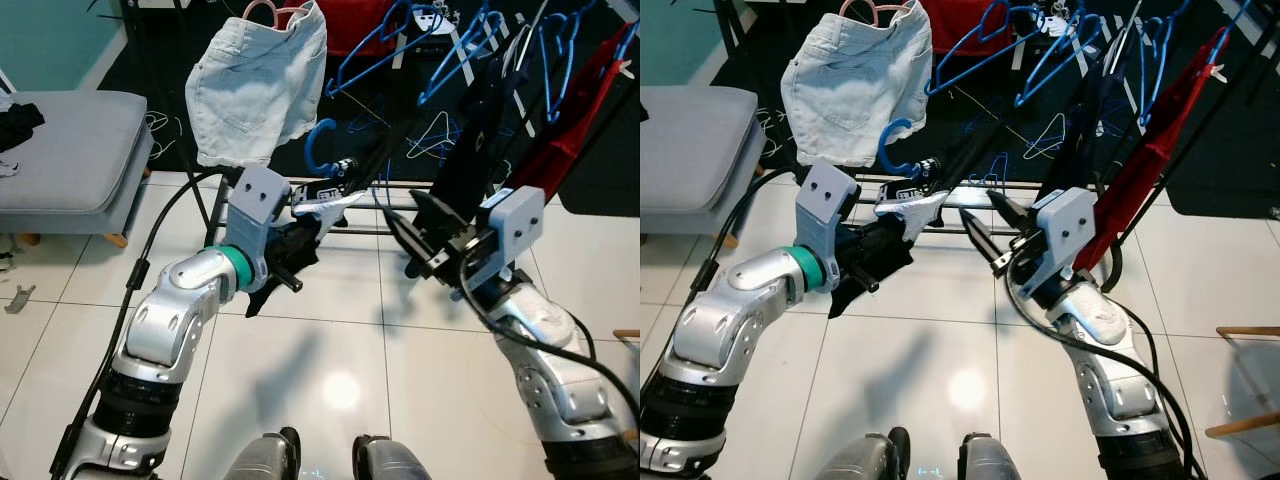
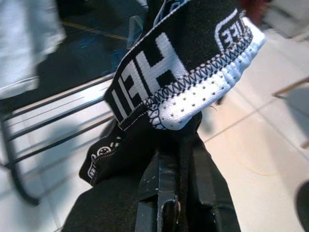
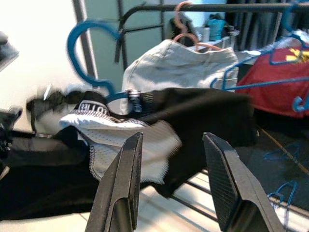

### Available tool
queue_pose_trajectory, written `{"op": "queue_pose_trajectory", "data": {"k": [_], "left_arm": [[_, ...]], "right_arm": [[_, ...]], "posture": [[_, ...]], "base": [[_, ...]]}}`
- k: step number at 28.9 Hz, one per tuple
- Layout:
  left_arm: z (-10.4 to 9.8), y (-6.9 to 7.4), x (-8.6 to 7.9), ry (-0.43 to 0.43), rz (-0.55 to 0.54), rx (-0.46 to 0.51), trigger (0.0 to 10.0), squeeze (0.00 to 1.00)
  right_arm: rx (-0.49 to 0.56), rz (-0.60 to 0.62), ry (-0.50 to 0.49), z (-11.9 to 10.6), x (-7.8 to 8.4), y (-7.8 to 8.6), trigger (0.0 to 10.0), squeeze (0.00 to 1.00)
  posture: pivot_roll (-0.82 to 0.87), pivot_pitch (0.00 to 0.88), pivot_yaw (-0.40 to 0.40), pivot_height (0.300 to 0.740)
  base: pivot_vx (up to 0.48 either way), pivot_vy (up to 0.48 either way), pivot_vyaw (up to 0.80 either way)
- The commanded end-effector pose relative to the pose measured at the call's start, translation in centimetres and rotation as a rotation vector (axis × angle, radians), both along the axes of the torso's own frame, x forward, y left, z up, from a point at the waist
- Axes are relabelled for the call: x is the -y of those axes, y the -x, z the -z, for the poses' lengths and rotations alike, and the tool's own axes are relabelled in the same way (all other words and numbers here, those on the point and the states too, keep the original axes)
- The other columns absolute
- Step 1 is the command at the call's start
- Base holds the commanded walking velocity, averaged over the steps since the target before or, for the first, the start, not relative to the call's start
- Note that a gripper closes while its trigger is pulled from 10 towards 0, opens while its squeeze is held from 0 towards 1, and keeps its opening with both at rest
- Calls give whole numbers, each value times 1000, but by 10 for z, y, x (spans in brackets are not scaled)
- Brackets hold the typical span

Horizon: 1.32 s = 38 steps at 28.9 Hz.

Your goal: Hang hanger

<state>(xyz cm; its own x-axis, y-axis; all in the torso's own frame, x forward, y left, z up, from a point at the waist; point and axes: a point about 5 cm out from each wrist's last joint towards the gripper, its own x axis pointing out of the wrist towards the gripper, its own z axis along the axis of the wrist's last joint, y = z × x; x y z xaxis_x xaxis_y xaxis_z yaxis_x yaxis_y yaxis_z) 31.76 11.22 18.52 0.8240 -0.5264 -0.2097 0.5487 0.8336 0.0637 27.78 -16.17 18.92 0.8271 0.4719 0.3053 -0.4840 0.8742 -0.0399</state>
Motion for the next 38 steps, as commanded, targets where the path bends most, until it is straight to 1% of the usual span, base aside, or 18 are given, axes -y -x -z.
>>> {"op": "queue_pose_trajectory", "data": {"k": [1, 2, 3, 4, 6, 7, 8, 9, 10, 11, 12, 15, 17, 24, 26, 27, 30, 38], "left_arm": [[3, -2, -5, -6, -38, -12, 10000, 0], [3, -9, -12, -17, -128, -1, 10000, 0], [3, -9, -12, -17, -128, -1, 10000, 0], [1, -15, -19, -21, -204, 32, 10000, 0], [1, -15, -19, -21, -204, 32, 10000, 0], [0, -18, -25, -14, -262, 48, 10000, 0], [0, -18, -25, -14, -262, 48, 10000, 0], [0, -19, -27, 20, -290, 56, 10000, 0], [0, -19, -27, 20, -290, 56, 10000, 0], [1, -18, -27, 53, -307, 62, 10000, 0], [4, -17, -25, 82, -312, 67, 10000, 0], [8, -15, -19, 105, -297, 69, 10000, 0], [13, -13, -9, 123, -250, 70, 10000, 0], [20, -11, 5, 74, -184, 67, 10000, 0], [20, -11, 5, 74, -184, 67, 10000, 0], [26, -12, 3, 17, -202, 83, 10000, 0], [29, -12, 1, -23, -214, 99, 10000, 0], [30, -13, -3, -35, -235, 106, 10000, 0]], "right_arm": [[-44, 27, -27, 8, 6, 1, 10000, 0], [-81, 112, -87, 17, 14, -1, 10000, 0], [-81, 112, -87, 17, 14, -1, 10000, 0], [-133, 245, -177, 30, 26, -4, 10000, 0], [-133, 245, -177, 30, 26, -4, 10000, 0], [-182, 392, -269, 43, 38, -6, 10000, 0], [-182, 392, -269, 43, 38, -6, 10000, 0], [-219, 546, -361, 56, 50, -5, 10000, 0], [-219, 546, -361, 56, 50, -5, 10000, 0], [-235, 632, -391, 62, 56, -1, 10000, 0], [-220, 667, -352, 64, 57, 3, 10000, 0], [-194, 657, -286, 61, 54, 6, 10000, 0], [-149, 614, -143, 56, 45, 8, 10000, 0], [-81, 561, -24, 48, 38, 6, 10000, 0], [-81, 561, -24, 48, 38, 6, 10000, 0], [-48, 561, 8, 43, 39, 1, 10000, 0], [-30, 569, 17, 41, 39, -3, 10000, 0], [-25, 569, 20, 41, 38, -5, 10000, 0]], "posture": [[-121, 78, 86, 740], [-120, 78, 90, 740], [-120, 78, 90, 740], [-120, 71, 95, 740], [-120, 71, 95, 740], [-120, 66, 94, 740], [-120, 66, 94, 740], [-119, 54, 91, 740], [-119, 54, 91, 740], [-124, 41, 95, 740], [-130, 30, 96, 740], [-143, 21, 95, 740], [-153, 18, 89, 740], [-177, 24, 86, 740], [-177, 24, 86, 740], [-179, 28, 87, 740], [-177, 28, 87, 740], [-163, 29, 86, 740]], "base": [[0, 0, 0], [0, 0, 0], [0, 0, 0], [0, 0, 0], [0, 0, 0], [0, 0, 0], [0, 0, 0], [0, 0, 0], [0, 0, 0], [0, 0, 0], [0, 0, 0], [0, 0, 0], [0, 0, 0], [0, 0, 0], [0, 0, 0], [0, 0, 0], [0, 0, 0], [0, 0, 0]]}}
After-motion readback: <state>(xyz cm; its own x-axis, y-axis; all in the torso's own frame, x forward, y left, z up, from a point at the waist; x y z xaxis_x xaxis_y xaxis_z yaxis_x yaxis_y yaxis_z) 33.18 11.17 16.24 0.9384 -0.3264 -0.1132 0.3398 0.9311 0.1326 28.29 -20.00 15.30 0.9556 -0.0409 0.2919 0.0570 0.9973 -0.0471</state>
